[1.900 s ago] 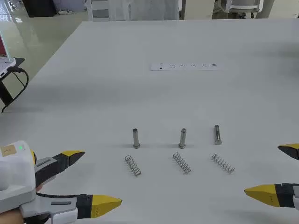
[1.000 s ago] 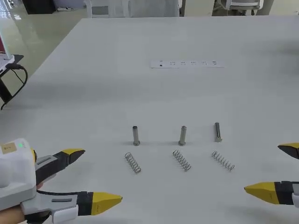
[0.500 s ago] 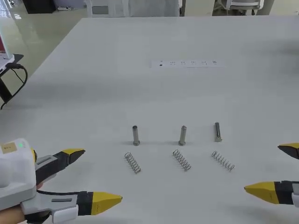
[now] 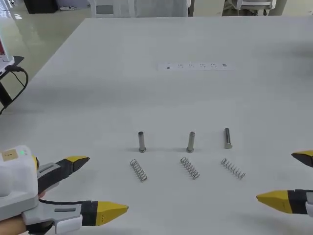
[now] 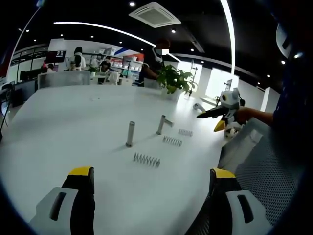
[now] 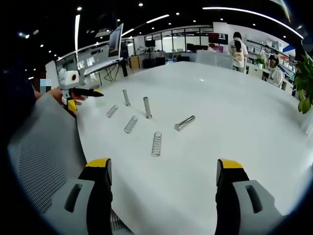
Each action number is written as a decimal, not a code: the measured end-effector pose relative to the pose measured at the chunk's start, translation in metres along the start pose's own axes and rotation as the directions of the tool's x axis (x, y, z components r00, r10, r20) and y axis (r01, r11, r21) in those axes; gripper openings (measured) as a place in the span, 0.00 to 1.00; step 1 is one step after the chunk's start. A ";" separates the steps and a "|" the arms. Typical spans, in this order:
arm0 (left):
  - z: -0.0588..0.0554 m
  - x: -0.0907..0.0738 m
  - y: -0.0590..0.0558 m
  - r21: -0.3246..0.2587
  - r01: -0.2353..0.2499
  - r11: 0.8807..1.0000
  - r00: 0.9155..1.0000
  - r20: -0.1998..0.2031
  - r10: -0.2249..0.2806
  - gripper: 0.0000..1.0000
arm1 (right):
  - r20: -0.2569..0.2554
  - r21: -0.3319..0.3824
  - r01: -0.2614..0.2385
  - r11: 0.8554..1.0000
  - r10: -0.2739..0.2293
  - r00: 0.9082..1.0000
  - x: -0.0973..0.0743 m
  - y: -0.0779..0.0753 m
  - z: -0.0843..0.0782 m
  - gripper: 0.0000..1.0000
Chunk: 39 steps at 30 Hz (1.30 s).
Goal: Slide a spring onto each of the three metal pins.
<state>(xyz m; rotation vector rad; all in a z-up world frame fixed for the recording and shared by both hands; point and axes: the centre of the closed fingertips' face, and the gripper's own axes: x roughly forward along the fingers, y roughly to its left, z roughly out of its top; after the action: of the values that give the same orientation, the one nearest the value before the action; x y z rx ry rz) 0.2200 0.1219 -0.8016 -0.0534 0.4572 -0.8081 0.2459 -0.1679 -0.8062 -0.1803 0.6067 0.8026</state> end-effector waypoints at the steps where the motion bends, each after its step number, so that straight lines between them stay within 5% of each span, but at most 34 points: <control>1: 0.000 0.000 0.000 -0.001 0.000 1.000 1.000 0.000 0.000 0.95 | 0.000 0.000 0.001 1.000 -0.001 1.000 0.000 0.000 0.000 0.88; 20: -0.001 -0.002 -0.002 0.000 0.000 1.000 1.000 0.001 0.000 0.95 | 0.004 -0.017 0.032 0.999 -0.032 0.999 0.006 -0.014 0.021 0.80; 39: 0.002 -0.003 -0.002 0.003 -0.003 1.000 1.000 0.008 0.003 0.95 | -0.045 -0.057 0.034 0.998 -0.037 0.998 0.037 -0.030 0.055 0.66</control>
<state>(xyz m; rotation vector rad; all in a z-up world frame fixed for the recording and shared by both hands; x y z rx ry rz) 0.2180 0.1227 -0.7982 -0.0530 0.4478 -0.8054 0.3117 -0.1449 -0.7844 -0.2612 0.6225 0.7832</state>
